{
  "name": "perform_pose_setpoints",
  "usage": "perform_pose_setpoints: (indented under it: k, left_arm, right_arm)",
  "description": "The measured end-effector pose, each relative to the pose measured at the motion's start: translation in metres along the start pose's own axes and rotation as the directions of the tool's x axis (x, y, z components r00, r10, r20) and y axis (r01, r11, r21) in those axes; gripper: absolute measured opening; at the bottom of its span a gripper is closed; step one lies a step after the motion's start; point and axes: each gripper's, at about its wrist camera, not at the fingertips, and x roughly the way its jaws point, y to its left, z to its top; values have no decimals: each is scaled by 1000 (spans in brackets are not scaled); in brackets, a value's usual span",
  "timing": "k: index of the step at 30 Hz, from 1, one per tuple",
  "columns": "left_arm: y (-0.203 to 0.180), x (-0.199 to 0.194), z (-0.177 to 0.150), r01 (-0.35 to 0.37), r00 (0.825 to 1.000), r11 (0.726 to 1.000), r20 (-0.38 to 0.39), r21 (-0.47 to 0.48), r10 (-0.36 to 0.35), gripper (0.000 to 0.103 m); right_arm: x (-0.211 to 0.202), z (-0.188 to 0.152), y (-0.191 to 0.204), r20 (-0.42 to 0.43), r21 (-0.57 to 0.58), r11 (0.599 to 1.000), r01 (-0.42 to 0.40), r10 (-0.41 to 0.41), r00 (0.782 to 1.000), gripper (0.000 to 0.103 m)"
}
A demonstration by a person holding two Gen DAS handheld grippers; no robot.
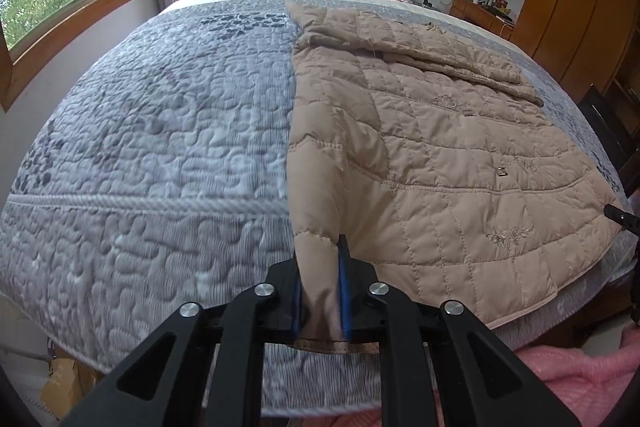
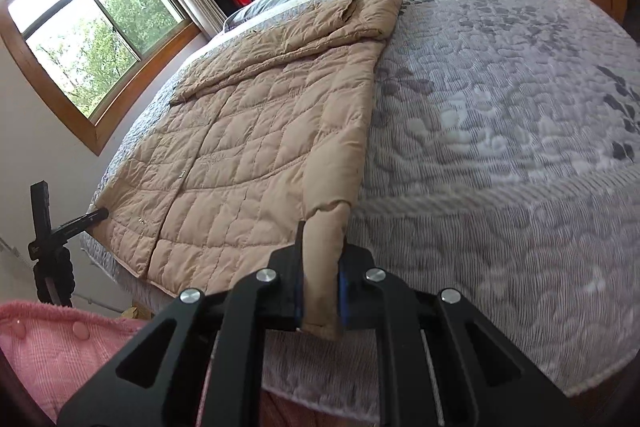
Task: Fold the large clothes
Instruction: 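Lift the hem with both tools and fold it toward the collar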
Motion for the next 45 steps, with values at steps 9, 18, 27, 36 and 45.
perform_pose_setpoints:
  k: [9,18,27,36,45]
  left_arm:
    - [5,37,-8,-24,997,1000,-79,-1,24,14]
    - [-15,-18,38,-73,992,993,107,92,63,13]
    - [-31,-26,114,-123,968,980,238,157,83,13]
    - [-25,-8,196,-86,958,986,283,144,42,13]
    - [-15,56,281,-70,972,991,233,116,42,13]
  right_arm:
    - [31,-5,-22,-76,71,997,10,-5,997,10]
    - [-5,40,-6,49,7,998,-67,67,997,9]
    - [-11,122,2,85,-82,995,-58,65,994,9]
    - [5,206,5,73,-105,994,-36,43,996,9]
    - [52,292,-8,16,-74,997,-2,3,1000,9]
